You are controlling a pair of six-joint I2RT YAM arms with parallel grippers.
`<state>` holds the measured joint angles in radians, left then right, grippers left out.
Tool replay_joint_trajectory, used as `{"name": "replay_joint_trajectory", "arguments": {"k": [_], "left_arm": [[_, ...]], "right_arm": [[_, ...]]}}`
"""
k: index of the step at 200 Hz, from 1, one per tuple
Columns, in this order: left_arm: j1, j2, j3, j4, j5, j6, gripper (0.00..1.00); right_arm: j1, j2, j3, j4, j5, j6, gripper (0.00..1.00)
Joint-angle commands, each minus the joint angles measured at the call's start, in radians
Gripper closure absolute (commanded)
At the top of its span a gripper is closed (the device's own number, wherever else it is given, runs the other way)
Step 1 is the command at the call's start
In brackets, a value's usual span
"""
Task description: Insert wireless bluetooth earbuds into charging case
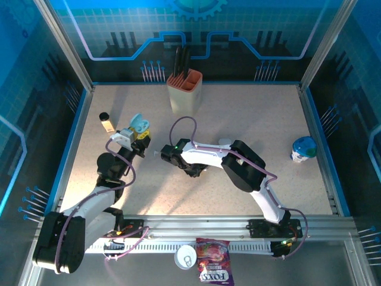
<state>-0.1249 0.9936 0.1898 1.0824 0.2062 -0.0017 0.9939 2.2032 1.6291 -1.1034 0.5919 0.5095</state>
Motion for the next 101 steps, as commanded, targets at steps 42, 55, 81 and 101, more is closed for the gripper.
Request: {"name": "replay_joint_trajectory", "arguments": {"k": [42, 55, 81, 101], "left_arm": [[0.011, 0.007, 0.010, 0.009, 0.089, 0.007, 0.69], [0.010, 0.025, 0.024, 0.003, 0.169, 0.008, 0.69], [0.008, 0.067, 0.044, 0.010, 0.280, -0.009, 0.69], [0.004, 0.098, 0.057, 0.007, 0.326, -0.011, 0.69]], "right_arm": [[-0.031, -0.163, -0.130, 0.172, -0.095, -0.051, 0.78], [-0.055, -0.242, -0.198, 0.259, -0.156, -0.093, 0.78], [-0.107, -0.396, -0.333, 0.415, -0.287, -0.236, 0.76], [-0.161, -0.473, -0.370, 0.433, -0.366, -0.310, 0.76]]}}
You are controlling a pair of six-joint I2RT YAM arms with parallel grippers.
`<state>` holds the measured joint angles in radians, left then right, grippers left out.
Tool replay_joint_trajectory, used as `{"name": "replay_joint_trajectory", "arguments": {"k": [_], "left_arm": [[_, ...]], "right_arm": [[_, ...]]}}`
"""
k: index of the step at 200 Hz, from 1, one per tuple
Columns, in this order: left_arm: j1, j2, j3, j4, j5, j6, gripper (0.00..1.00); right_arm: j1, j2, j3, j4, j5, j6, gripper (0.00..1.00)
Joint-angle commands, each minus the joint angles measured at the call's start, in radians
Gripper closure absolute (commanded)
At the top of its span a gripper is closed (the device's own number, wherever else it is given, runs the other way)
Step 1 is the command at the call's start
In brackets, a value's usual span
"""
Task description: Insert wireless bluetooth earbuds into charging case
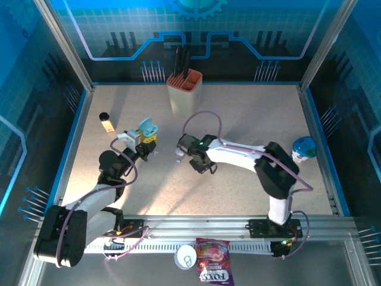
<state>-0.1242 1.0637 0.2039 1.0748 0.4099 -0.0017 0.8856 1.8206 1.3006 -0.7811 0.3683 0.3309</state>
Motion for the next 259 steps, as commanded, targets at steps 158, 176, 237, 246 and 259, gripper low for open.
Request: {"name": "replay_joint_trajectory", "arguments": {"k": [158, 176, 237, 246, 259], "left_arm": [[-0.155, 0.107, 0.207, -0.302, 0.513, 0.099, 0.69], [-0.161, 0.116, 0.216, -0.303, 0.549, 0.087, 0.69], [-0.184, 0.134, 0.233, -0.306, 0.620, 0.057, 0.70], [-0.184, 0.133, 0.235, -0.305, 0.622, 0.055, 0.70], [-0.186, 0.130, 0.236, -0.306, 0.630, 0.052, 0.70]], "right_arm": [[-0.210, -0.506, -0.072, 0.240, -0.777, -0.247, 0.79], [-0.183, -0.509, -0.056, 0.256, -0.793, -0.259, 0.79], [-0.133, -0.470, -0.022, 0.304, -0.811, -0.304, 0.80], [-0.129, -0.463, -0.019, 0.309, -0.816, -0.310, 0.80], [-0.118, -0.453, -0.016, 0.311, -0.814, -0.319, 0.80]]}}
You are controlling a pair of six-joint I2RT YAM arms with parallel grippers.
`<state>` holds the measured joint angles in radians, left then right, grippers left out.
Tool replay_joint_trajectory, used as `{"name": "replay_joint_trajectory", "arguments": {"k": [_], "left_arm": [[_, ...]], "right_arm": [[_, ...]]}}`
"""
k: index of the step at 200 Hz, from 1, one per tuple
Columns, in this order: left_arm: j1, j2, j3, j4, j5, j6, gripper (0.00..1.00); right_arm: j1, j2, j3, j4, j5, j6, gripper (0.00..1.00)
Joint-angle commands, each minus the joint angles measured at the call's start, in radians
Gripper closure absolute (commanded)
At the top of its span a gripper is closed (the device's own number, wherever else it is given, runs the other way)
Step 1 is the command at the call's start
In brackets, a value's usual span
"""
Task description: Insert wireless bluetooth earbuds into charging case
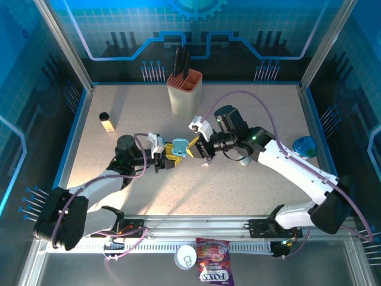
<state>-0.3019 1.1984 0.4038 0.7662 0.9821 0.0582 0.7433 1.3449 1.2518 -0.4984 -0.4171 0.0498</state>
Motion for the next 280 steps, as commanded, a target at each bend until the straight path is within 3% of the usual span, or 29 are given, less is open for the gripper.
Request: {"name": "replay_joint_trajectory", "arguments": {"k": [1, 158, 223, 280], "left_arm": [[-0.008, -0.005, 0.036, 0.003, 0.059, -0.009, 0.70], [-0.014, -0.024, 0.030, 0.044, 0.086, -0.033, 0.69], [-0.013, -0.023, 0.023, 0.056, 0.078, -0.036, 0.69], [-0.011, -0.012, 0.026, 0.062, 0.062, -0.029, 0.69]], "right_arm": [[0.023, 0.023, 0.033, 0.030, -0.027, -0.039, 0.80], [0.034, 0.094, 0.043, -0.057, -0.009, -0.130, 0.79], [0.024, 0.055, 0.033, -0.026, 0.018, -0.115, 0.57], [0.019, -0.009, -0.003, 0.033, -0.002, -0.090, 0.56]]}}
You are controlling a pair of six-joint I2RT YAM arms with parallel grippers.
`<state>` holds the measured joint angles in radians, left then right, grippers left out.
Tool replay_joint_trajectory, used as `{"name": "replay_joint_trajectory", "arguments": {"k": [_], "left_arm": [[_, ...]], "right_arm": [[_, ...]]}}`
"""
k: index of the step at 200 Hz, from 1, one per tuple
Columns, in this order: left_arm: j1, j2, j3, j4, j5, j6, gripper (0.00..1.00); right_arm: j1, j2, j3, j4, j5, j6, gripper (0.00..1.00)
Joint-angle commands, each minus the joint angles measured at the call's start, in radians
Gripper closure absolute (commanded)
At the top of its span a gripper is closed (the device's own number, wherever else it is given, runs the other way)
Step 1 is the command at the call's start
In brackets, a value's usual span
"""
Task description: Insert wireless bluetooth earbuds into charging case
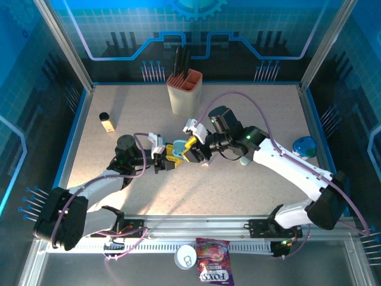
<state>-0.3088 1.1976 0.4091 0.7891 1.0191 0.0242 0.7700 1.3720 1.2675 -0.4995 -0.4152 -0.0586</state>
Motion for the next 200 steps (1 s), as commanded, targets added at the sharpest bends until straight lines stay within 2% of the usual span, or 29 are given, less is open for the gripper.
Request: {"name": "replay_joint_trajectory", "arguments": {"k": [1, 24, 52, 59, 70, 87, 117, 131, 154, 200], "left_arm": [[-0.004, -0.011, 0.021, 0.040, 0.024, 0.006, 0.69], [0.000, -0.011, 0.008, 0.066, -0.007, 0.018, 0.69], [0.033, -0.021, -0.024, 0.132, -0.147, -0.010, 0.69], [0.046, -0.024, -0.037, 0.158, -0.177, -0.018, 0.69], [0.063, -0.030, -0.059, 0.206, -0.227, -0.036, 0.69], [0.085, -0.042, -0.083, 0.269, -0.267, -0.057, 0.69], [0.096, -0.068, -0.110, 0.343, -0.322, -0.086, 0.69], [0.099, -0.092, -0.120, 0.355, -0.348, -0.090, 0.69], [0.107, -0.146, -0.144, 0.365, -0.406, -0.105, 0.70], [0.171, -0.243, -0.134, 0.123, -0.646, -0.110, 0.70]], "right_arm": [[-0.008, -0.037, -0.020, 0.034, -0.005, 0.018, 0.56], [-0.015, -0.072, -0.058, 0.090, -0.062, 0.035, 0.56], [-0.045, -0.155, -0.188, 0.269, -0.087, 0.139, 0.56], [-0.058, -0.170, -0.220, 0.319, -0.069, 0.190, 0.55], [-0.084, -0.179, -0.264, 0.376, 0.030, 0.306, 0.53], [-0.126, -0.156, -0.297, 0.390, 0.134, 0.421, 0.56], [-0.136, 0.001, -0.233, 0.279, 0.179, 0.491, 0.58], [-0.108, 0.089, -0.196, 0.245, 0.194, 0.448, 0.56], [-0.058, 0.220, -0.142, 0.217, 0.261, 0.386, 0.61], [0.035, 0.448, 0.017, 0.107, 0.368, 0.270, 0.66]]}}
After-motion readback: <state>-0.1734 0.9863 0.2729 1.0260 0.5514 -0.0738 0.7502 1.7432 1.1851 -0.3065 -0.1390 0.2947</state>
